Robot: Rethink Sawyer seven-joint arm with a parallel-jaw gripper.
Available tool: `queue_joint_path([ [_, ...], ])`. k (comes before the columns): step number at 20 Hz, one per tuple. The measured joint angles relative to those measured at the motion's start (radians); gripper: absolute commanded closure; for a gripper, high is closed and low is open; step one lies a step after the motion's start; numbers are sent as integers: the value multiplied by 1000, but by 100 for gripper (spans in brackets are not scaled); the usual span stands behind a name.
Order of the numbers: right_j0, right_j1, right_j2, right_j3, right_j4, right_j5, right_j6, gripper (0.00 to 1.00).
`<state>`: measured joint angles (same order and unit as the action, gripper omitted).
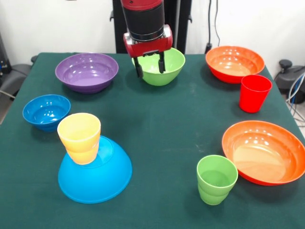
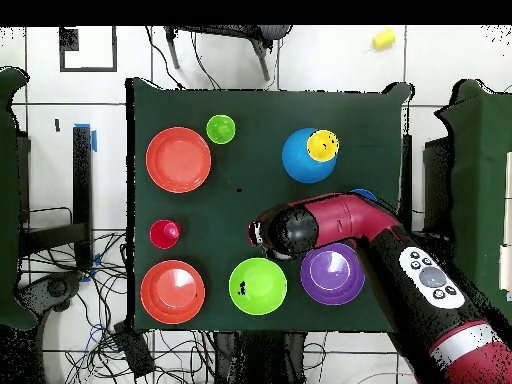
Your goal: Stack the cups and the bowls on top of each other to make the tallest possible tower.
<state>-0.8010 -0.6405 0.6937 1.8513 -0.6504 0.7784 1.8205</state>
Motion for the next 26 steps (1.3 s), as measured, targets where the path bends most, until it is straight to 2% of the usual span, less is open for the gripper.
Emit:
queue_joint_path([
  [5, 7, 0, 0, 0, -39, 0, 0, 0],
  [15, 8, 0, 0, 0, -73, 3, 0, 0],
  [26, 1, 1, 6, 0, -76, 94, 0, 0],
])
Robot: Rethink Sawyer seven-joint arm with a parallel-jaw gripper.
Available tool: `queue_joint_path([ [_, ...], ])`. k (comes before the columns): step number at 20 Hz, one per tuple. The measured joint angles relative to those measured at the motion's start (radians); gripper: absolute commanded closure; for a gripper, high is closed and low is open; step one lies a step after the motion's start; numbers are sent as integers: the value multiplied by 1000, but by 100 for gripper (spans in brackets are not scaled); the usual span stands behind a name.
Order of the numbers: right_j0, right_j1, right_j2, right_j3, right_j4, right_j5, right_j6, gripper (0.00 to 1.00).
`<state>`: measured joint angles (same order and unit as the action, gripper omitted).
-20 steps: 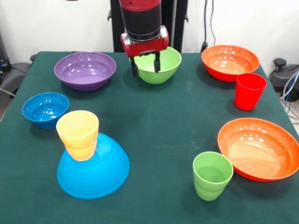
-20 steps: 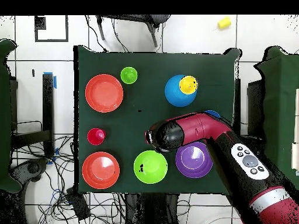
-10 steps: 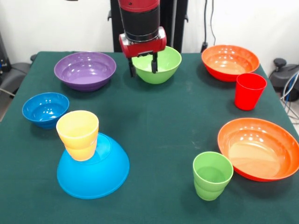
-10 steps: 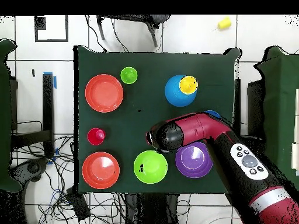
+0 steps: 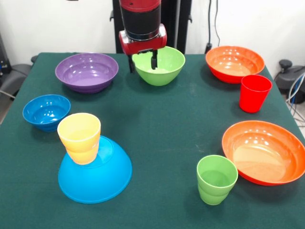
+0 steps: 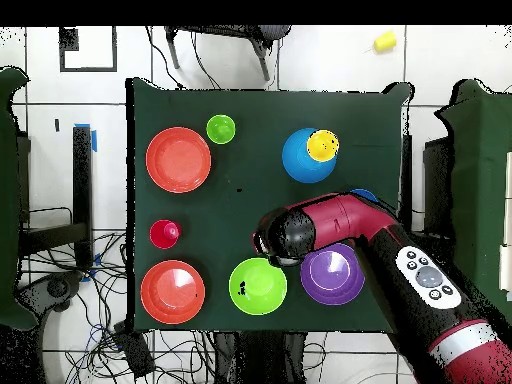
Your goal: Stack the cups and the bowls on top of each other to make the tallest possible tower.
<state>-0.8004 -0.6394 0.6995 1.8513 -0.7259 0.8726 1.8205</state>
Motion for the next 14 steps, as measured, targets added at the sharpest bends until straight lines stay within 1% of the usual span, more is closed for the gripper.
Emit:
queue_joint_path([
  [5, -1, 15, 1, 0, -1, 26, 0, 0],
  [14, -1, 56, 1, 0, -1, 28, 0, 0],
])
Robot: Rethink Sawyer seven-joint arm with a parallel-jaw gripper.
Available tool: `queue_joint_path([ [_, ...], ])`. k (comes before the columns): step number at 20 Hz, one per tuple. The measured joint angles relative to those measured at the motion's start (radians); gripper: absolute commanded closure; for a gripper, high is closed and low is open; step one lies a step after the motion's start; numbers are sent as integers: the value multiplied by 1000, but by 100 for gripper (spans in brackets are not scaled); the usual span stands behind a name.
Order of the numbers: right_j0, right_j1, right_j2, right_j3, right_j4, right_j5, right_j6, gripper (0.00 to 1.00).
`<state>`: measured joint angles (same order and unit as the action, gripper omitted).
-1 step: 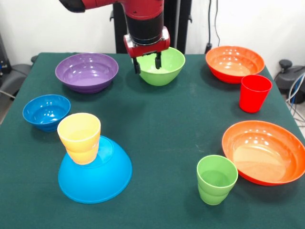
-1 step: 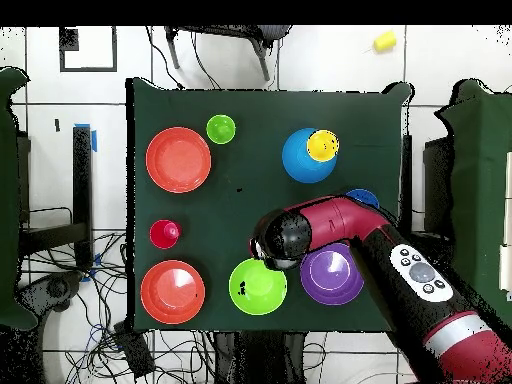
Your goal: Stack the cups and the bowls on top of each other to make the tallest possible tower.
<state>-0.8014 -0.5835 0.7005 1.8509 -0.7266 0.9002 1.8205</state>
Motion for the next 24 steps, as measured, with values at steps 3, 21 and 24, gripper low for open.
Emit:
queue_joint_path([
  [3, 1, 7, 0, 0, 0, 0, 0, 0],
  [21, -13, -5, 21, 6, 0, 0, 0, 0],
  [24, -24, -32, 36, 7, 0, 0, 0, 0],
])
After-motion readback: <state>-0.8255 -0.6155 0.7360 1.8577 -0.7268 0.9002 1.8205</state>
